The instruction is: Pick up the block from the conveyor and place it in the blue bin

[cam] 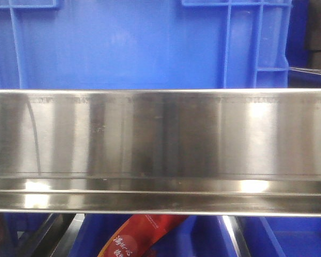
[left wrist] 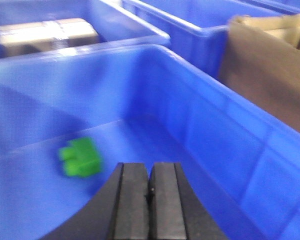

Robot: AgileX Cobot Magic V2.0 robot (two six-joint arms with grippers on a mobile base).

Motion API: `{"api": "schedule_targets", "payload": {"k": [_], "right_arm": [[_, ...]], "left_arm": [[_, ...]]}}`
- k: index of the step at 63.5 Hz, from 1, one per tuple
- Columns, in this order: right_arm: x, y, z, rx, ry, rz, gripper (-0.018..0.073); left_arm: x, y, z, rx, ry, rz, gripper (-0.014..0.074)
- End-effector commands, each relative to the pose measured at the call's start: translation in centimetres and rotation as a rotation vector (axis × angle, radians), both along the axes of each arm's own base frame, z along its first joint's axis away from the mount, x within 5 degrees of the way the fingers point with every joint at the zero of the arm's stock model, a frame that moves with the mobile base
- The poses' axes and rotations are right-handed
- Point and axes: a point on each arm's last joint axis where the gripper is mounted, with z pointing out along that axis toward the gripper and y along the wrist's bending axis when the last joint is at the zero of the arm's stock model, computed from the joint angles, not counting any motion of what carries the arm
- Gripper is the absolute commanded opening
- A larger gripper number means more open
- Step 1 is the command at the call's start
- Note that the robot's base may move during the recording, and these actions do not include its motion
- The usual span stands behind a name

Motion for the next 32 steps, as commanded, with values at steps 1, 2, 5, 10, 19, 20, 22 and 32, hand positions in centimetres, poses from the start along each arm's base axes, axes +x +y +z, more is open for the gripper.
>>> {"api": "schedule_targets", "payload": {"k": [1, 2, 5, 10, 19, 20, 22, 32], "right_arm": [[-1.8, -2.1, 0.6, -0.065, -0.081, -0.051, -0.0162], [-2.1, -2.4, 0.7, -0.061, -0.090, -0.059, -0.0162], [-2.8, -3.3, -0.1, -0.060, -0.092, -0.085, -0.0162], [-4.5, -4.8, -1.3, -0.056, -0.103, -0.119, -0.0162], [-7.3, -6.4, -4.7, -0.065, -0.087, -0.148, -0.0162], [-7.5, -6.5, -5.1, -0.066, -0.084, -0.147, -0.0162], [-8.1, -6.8, -5.9, -0.067, -0.082, -0.147, -0.0162], [-10.2, -7.7, -10.8, -0.020, -0.068, -0.155, -0.0162]], "left_arm": [[-2.3, 1.7, 1.3, -0.028, -0.078, 0.027, -0.0111], [-2.6, 1.9, 1.0, -0.026, -0.079, 0.032, -0.0111], [-3.6, 2.6, 0.6, -0.020, -0.101, 0.046, -0.0111], [-5.6, 4.0, -0.7, -0.026, -0.126, 0.072, -0.0111], [-8.9, 5.7, -4.8, -0.050, -0.147, 0.099, -0.0111], [-9.2, 5.8, -5.6, -0.048, -0.137, 0.100, -0.0111], [-9.7, 6.0, -6.5, -0.057, -0.134, 0.101, -0.0111], [-12.8, 7.2, -10.9, -0.053, -0.114, 0.102, -0.0111]]}}
